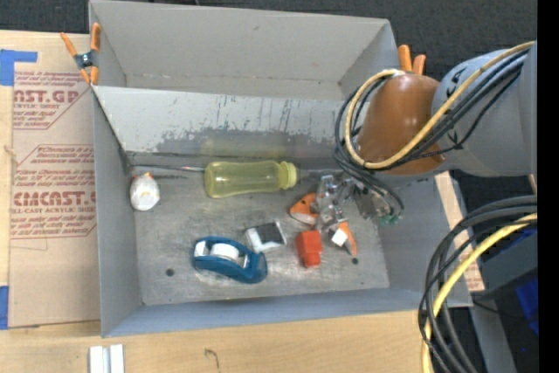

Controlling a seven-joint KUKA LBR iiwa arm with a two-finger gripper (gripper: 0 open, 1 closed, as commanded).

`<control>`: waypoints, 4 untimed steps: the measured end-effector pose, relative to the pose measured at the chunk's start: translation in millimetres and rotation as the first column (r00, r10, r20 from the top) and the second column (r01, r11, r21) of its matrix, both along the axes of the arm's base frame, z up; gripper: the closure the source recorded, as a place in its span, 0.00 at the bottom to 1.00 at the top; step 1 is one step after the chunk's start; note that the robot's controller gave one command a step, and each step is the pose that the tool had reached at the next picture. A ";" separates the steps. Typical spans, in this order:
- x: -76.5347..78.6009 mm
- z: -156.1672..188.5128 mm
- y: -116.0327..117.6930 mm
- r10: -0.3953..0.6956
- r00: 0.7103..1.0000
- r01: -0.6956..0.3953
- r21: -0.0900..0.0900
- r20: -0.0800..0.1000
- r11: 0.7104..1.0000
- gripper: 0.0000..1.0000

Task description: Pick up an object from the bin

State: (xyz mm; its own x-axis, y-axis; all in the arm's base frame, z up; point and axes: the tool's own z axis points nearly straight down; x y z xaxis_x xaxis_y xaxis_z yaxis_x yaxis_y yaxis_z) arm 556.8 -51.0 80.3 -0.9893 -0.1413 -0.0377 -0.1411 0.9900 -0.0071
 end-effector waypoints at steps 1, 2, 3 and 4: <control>-8.1 -5.3 -1.2 0.000 0.999 0.000 -0.001 -0.032 1.000 0.00; -0.5 -0.4 0.6 0.001 1.000 -0.001 0.001 -0.002 1.000 1.00; -8.3 -5.5 -0.8 0.001 0.999 -0.001 0.000 -0.033 1.000 0.00; -0.9 -0.6 0.9 0.002 1.000 -0.002 0.001 -0.004 1.000 1.00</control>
Offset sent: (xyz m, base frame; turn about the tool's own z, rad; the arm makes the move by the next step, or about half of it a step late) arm 0.0000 0.0000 0.0000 0.0000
